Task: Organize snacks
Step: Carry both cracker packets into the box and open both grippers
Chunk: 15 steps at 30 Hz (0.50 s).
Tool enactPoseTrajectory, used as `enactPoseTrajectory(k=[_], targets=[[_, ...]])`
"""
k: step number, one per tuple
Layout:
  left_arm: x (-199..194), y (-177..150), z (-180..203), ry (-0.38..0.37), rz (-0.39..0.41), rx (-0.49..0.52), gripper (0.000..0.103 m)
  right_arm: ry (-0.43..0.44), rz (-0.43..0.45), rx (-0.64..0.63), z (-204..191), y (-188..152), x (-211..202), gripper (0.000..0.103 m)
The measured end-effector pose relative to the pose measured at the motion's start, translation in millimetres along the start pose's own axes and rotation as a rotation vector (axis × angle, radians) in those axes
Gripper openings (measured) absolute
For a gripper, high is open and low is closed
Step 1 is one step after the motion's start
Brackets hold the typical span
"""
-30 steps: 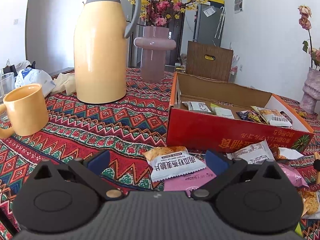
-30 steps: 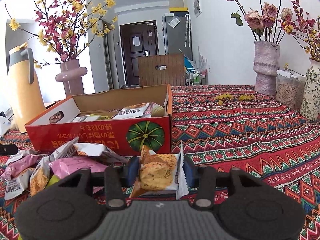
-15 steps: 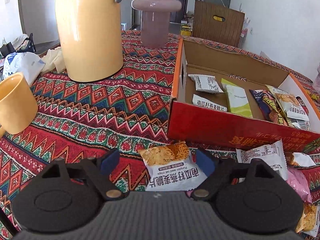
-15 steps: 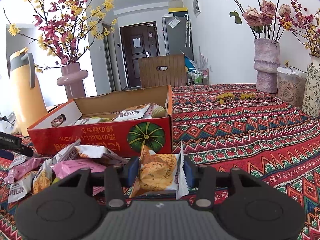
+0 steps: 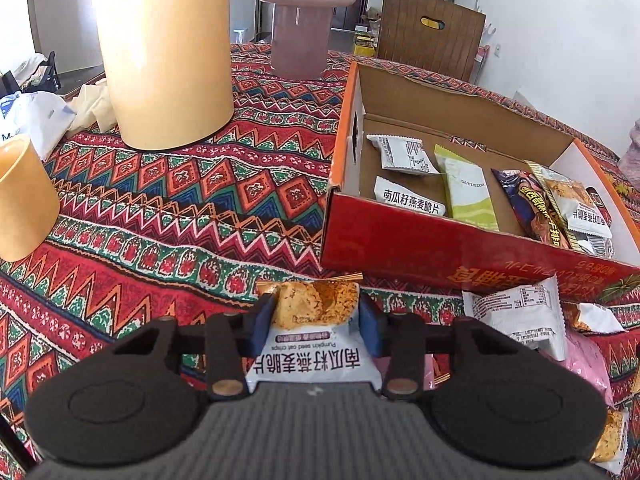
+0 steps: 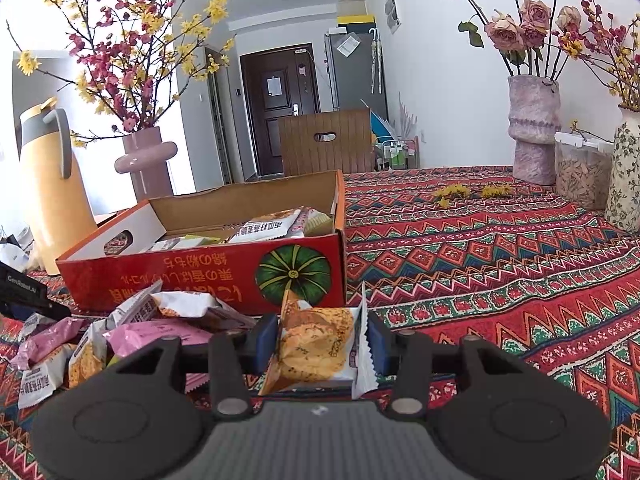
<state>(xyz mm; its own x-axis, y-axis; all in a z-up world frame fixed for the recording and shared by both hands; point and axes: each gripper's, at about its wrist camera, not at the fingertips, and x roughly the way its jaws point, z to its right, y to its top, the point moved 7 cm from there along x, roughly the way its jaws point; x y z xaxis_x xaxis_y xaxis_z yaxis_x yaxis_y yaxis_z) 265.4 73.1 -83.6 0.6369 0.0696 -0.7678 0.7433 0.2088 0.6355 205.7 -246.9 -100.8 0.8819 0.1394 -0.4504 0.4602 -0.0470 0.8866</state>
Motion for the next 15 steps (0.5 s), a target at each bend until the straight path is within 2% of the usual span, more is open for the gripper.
enactPoseTrajectory(k=[8, 15], targets=[[-15.3, 0.8, -0.6, -0.017, 0.048, 0.001, 0.045, -0.009, 0.006, -0.016, -2.4, 0.4, -1.1, 0.046], [-48.8, 3.3, 5.4, -0.034, 0.160, 0.035, 0.045, -0.002, 0.056, -0.055, -11.6, 9.1, -12.3, 0.046]])
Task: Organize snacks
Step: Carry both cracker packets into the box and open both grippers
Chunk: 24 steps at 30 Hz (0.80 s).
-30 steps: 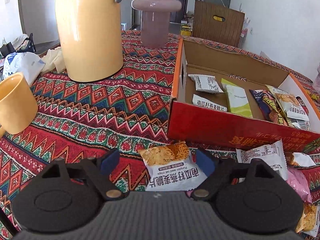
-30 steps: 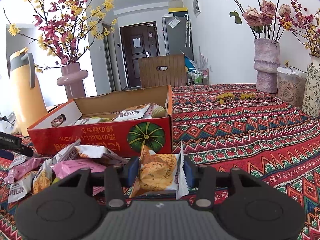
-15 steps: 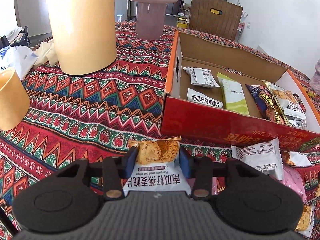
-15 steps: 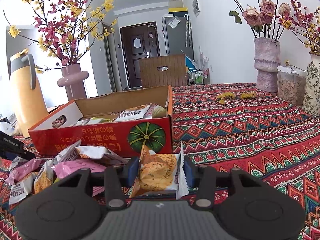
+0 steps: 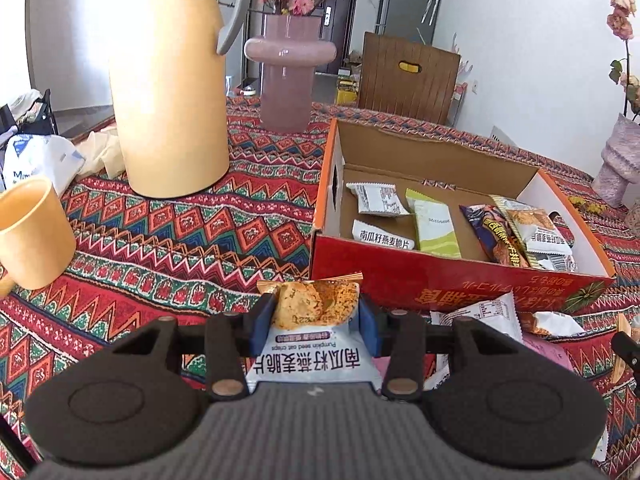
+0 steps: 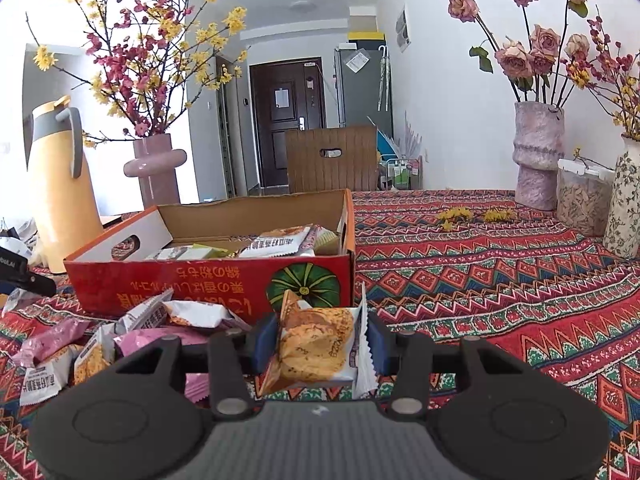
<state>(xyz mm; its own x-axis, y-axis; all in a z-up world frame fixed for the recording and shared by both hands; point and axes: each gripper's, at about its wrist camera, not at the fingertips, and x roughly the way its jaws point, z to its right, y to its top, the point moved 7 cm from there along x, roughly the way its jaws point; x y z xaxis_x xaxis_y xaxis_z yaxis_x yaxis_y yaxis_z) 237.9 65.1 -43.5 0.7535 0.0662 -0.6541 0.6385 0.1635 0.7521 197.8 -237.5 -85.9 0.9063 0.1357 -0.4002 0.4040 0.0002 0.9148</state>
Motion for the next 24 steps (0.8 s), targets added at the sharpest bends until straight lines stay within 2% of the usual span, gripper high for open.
enactPoseTrajectory(k=[6, 14, 24], targets=[[-21.9, 12.4, 13.8, -0.027, 0.090, 0.030, 0.045, 0.027, 0.062, -0.031, -13.4, 26.0, -8.7, 0.046], [-31.0, 31.1, 40.6, -0.059, 0.165, 0.073, 0.045, 0.069, 0.123, -0.063, -33.7, 61.8, -3.0, 0.046], [-21.9, 56.1, 68.7, -0.074, 0.230, 0.091, 0.045, 0.121, 0.122, -0.087, -56.8, 91.2, 29.5, 0.046]])
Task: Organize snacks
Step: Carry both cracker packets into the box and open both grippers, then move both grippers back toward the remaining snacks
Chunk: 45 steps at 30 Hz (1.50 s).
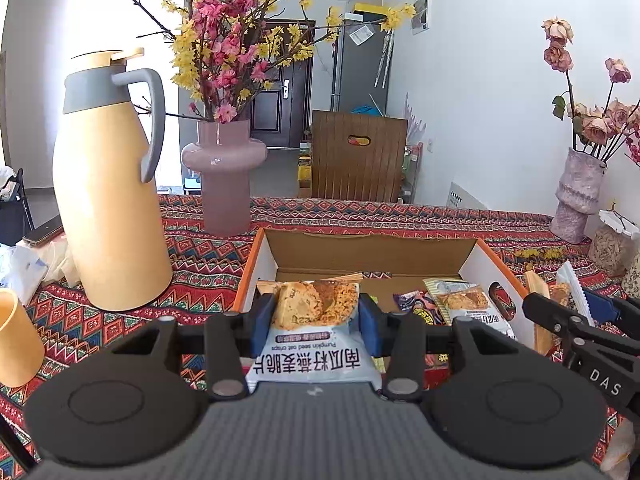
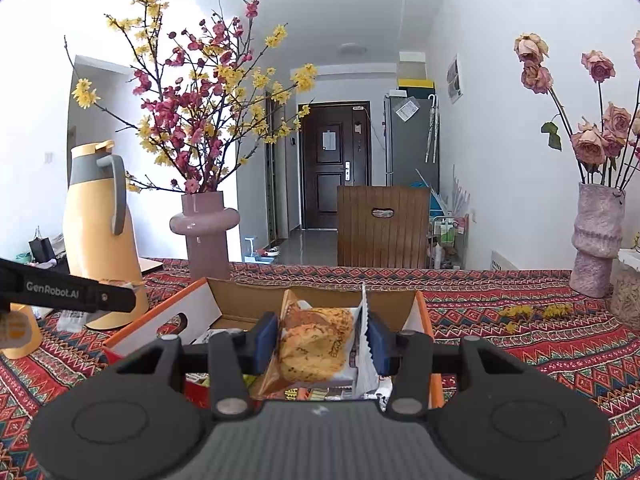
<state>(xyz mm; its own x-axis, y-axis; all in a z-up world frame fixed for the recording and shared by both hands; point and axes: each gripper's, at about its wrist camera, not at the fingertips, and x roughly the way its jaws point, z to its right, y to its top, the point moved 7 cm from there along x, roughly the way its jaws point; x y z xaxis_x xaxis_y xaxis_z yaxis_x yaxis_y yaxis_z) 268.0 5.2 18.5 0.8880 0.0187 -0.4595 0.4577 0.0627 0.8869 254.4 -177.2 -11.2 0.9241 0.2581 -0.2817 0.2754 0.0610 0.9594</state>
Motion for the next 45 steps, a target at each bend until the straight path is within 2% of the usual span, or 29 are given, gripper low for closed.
enactPoseTrajectory(k=[11, 19, 22, 24, 25, 26, 27, 28, 29, 30, 31, 35, 45], targets=[[44.4, 1.2, 4.7, 0.032, 0.007, -0.010, 0.046, 0.032, -0.058, 0.024, 1.8, 0.0, 55.3, 0.046], [61.9, -9.5, 1.1, 0.068, 0.023, 0.006, 0.046, 0.037, -0.105, 0.041, 7.9, -15.9, 74.4, 0.046], [65.3, -13.9, 1.5, 0.060, 0.014, 0.010, 0.046, 0.037, -0.106, 0.045, 7.8, -17.3, 73.0, 0.048], [65.1, -15.6, 0.3, 0.057, 0.013, -0.001, 0.047, 0.033, -0.105, 0.042, 7.5, -18.0, 71.9, 0.055], [63.7, -15.7, -1.1, 0.055, 0.020, -0.010, 0.053, 0.027, -0.100, 0.044, 8.1, -17.5, 70.7, 0.055], [62.0, -14.8, -2.7, 0.055, 0.031, -0.016, 0.064, 0.028, -0.097, 0.048, 8.9, -17.5, 69.7, 0.057], [59.2, -13.7, -4.1, 0.059, 0.046, -0.021, 0.071, 0.029, -0.096, 0.059, 10.4, -17.1, 68.6, 0.066], [55.2, -11.7, -5.3, 0.068, 0.068, -0.026, 0.084, 0.025, -0.092, 0.068, 12.0, -16.9, 67.6, 0.073], [50.9, -10.2, -6.3, 0.073, 0.091, -0.031, 0.092, 0.018, -0.088, 0.076, 13.5, -16.4, 66.9, 0.091], [46.8, -8.9, -7.0, 0.076, 0.112, -0.036, 0.096, 0.013, -0.081, 0.083, 15.1, -16.2, 65.6, 0.103], [42.7, -7.7, -7.6, 0.076, 0.130, -0.041, 0.103, 0.011, -0.070, 0.092, 16.6, -15.3, 63.7, 0.103], [34.0, -4.8, -6.5, 0.072, 0.167, -0.043, 0.103, 0.015, -0.053, 0.120, 21.6, -14.0, 59.6, 0.103], [28.3, -3.3, -4.4, 0.066, 0.180, -0.045, 0.103, 0.006, -0.047, 0.121, 21.9, -14.0, 59.0, 0.103]])
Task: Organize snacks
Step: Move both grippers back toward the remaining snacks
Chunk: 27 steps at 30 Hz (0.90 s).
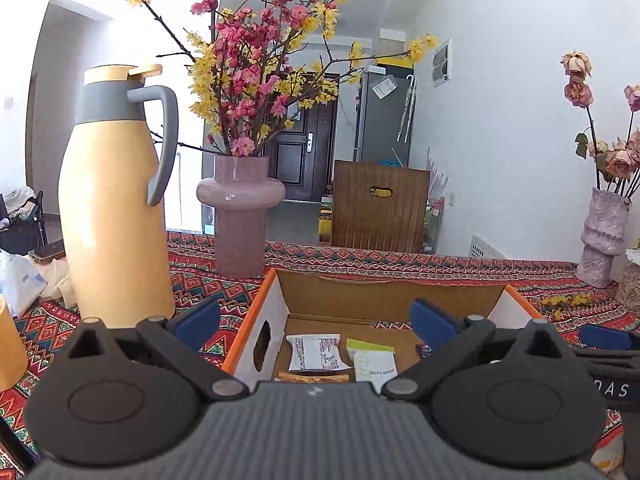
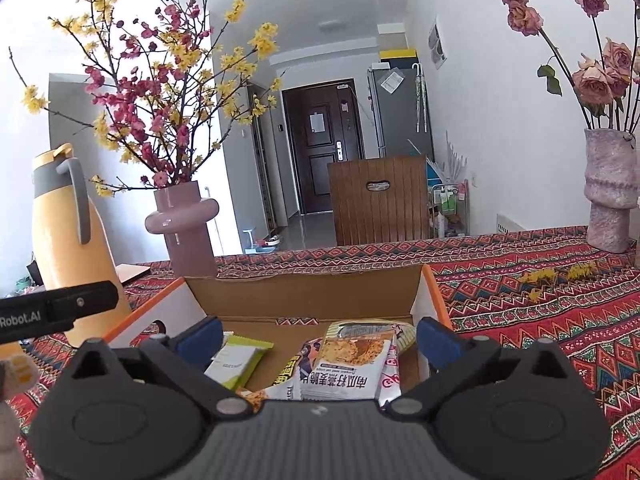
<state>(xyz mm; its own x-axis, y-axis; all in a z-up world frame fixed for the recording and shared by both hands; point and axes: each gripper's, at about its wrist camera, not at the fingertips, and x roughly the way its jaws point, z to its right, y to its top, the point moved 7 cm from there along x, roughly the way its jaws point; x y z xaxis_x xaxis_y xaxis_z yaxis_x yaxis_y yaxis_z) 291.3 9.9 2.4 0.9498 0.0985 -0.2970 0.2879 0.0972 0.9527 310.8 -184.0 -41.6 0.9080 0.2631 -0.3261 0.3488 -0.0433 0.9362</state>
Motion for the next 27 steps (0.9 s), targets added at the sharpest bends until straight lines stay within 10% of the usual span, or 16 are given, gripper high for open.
enactPoseTrajectory(k=[27], targets=[[-93.5, 5.3, -8.5, -0.062, 0.007, 0.001, 0.103, -0.004, 0.054, -0.050, -16.0, 1.5, -93.0, 0.103]])
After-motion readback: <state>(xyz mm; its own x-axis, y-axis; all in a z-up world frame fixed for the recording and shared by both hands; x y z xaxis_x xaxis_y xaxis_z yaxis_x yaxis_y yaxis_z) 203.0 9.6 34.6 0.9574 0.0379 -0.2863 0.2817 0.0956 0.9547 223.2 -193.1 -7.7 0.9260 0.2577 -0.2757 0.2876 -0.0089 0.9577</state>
